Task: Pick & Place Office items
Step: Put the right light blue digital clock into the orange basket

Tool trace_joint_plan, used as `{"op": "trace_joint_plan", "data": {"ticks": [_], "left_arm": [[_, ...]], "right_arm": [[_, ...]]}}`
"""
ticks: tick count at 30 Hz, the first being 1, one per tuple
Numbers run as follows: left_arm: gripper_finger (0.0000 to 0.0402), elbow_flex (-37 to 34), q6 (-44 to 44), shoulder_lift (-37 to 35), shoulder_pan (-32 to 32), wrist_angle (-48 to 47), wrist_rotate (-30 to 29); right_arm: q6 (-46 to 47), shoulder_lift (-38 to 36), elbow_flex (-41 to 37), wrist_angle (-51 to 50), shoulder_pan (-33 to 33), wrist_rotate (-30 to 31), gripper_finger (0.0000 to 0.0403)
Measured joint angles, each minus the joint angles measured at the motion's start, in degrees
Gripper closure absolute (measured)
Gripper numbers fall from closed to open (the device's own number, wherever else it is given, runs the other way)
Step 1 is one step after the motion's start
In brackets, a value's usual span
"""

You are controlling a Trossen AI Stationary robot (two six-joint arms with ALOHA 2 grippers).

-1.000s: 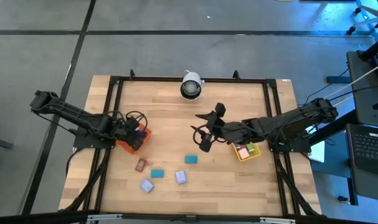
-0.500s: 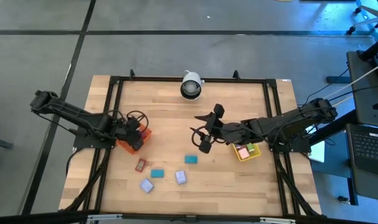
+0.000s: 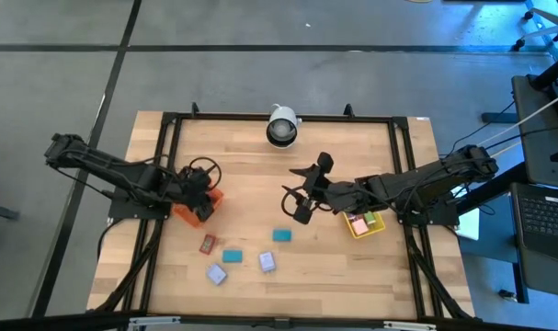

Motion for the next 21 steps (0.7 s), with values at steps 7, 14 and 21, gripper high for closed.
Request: {"op": "trace_joint_plan", "data": {"ticks": [7,14,21], "left_arm": [[0.0218,2.5,3.9,0.0,0.0,0.0,-0.2],[0.022,3.3,9.7,0.0,0.1,5.4,2.4],[0.0217,3.3,13.9,0.2,0.1,10.5,1.7]], "right_arm": [[0.0,0.0,0.0,-1.0,0.0,0.0,0.0179],[-1.1,0.0,0.0,-0.7,-1.2,-0.5,0.0179],[2.5,-0.1,0.0,-0.6,-3.5,-5.8,0.0179]]}}
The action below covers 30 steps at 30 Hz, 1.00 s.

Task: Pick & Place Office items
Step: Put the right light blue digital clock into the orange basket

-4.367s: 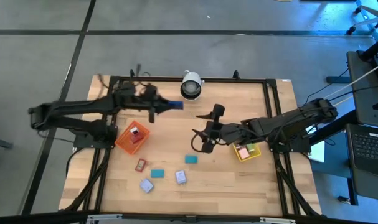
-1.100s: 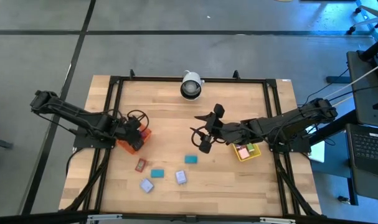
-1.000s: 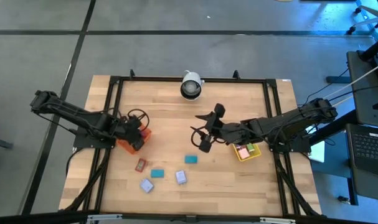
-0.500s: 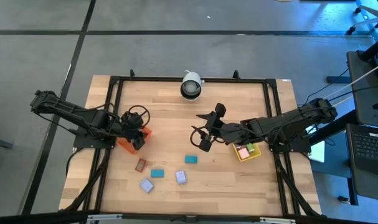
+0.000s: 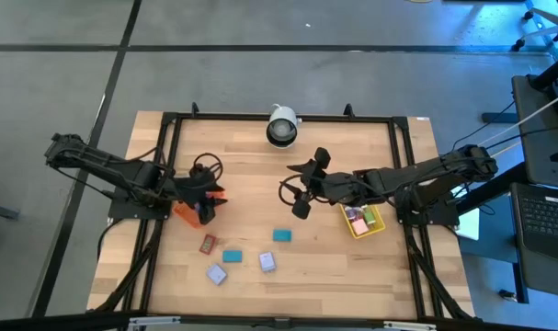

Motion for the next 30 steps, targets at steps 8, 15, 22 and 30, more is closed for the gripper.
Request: {"op": "trace_joint_plan", "data": {"ticks": [8,15,22,30], "left_arm": [[0.0208,0.0,5.1,2.9,0.0,7.7,0.9],[0.0199,0.0,11.4,10.4,0.6,16.9,4.2],[0.0199,0.0,15.2,18.4,2.9,25.5,7.2],[0.0194,0.0,15.6,25.1,2.0,31.5,12.1]], "right_arm": [[-2.2,0.0,0.0,1.5,0.0,0.0,0.0179],[-4.8,-0.5,0.8,1.6,-0.5,-4.5,0.0179],[-4.7,-1.4,2.7,1.5,0.8,-2.1,0.0179],[-5.3,-1.5,2.7,-1.3,0.9,0.3,0.0179]]}}
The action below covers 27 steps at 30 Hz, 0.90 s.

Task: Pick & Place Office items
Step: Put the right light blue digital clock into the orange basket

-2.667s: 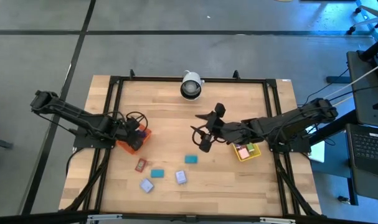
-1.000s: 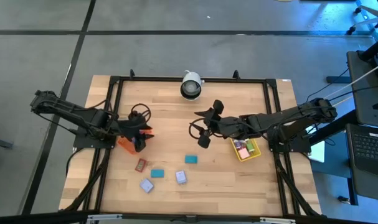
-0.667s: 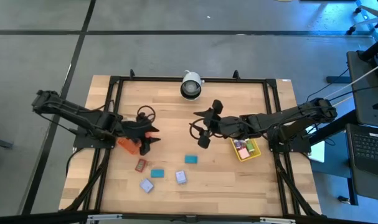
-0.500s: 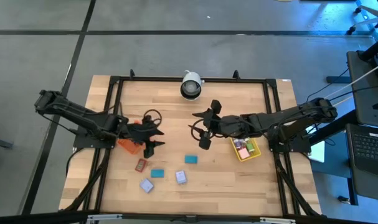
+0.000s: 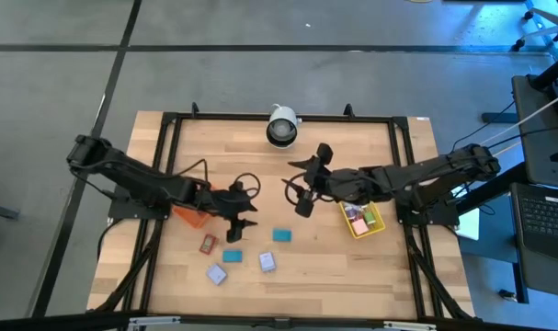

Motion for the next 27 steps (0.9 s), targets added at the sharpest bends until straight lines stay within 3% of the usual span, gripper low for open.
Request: {"op": "trace_joint_plan", "data": {"ticks": [4,11,18,22,27], "left_arm": [[0.0178,0.0,2.8,3.6,-0.9,5.6,2.0],[0.0163,0.0,4.1,10.9,-1.0,11.0,1.9],[0.0169,4.5,6.9,15.9,-1.4,10.1,2.2],[0.017,6.1,7.8,16.8,-1.5,10.0,2.5],[0.0167,6.1,7.7,16.8,-1.3,9.9,2.3]], "right_arm": [[-0.2,0.0,0.0,-0.6,-0.1,-2.2,0.0179],[1.7,0.0,0.0,-6.6,-0.1,6.4,0.0179],[4.1,-1.3,-2.8,-6.8,-0.4,6.4,0.0179],[1.2,-7.6,-8.3,2.3,-0.1,6.1,0.0179],[-0.5,-20.8,-19.1,11.5,0.5,6.8,0.0179]]}}
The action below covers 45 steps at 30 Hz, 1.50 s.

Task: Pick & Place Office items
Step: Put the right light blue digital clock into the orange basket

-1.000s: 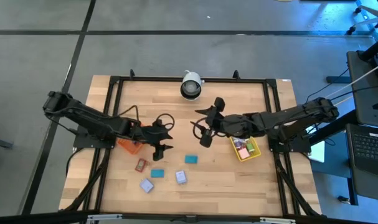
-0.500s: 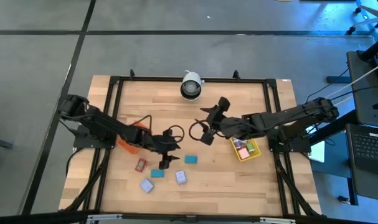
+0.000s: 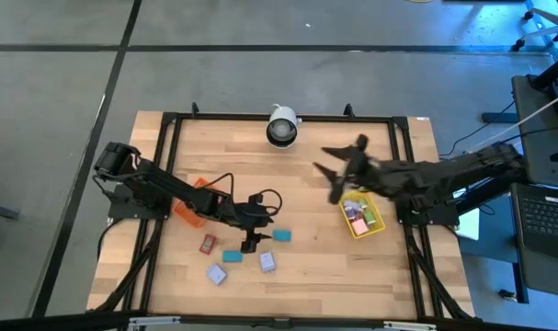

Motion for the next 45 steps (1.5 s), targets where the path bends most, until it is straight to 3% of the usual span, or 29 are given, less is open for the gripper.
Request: {"op": "trace_joint_plan", "data": {"ticks": [5,10,20,27,38,45], "left_arm": [[0.017,0.0,0.4,1.0,0.4,1.2,-1.5],[0.0166,-0.1,-0.2,3.6,2.0,1.3,0.6],[0.0162,4.7,0.0,10.4,3.4,1.7,6.6],[0.016,7.1,0.1,14.3,3.6,2.2,7.1],[0.0164,9.1,1.4,18.2,2.5,2.1,4.9],[0.0186,9.3,1.7,19.9,2.1,2.3,2.5]], "right_arm": [[0.4,-11.7,-14.2,12.0,0.9,-1.9,0.0179],[0.5,-15.5,-21.5,21.5,1.3,-6.8,0.0179],[-4.6,-15.0,-21.7,21.5,1.3,-7.3,0.0179],[-4.5,-15.0,-21.7,21.5,1.3,-9.3,0.0179],[-3.9,-15.0,-21.7,21.5,1.4,-14.7,0.0179],[-2.5,-15.0,-21.7,21.5,1.4,-18.2,0.0179]]}}
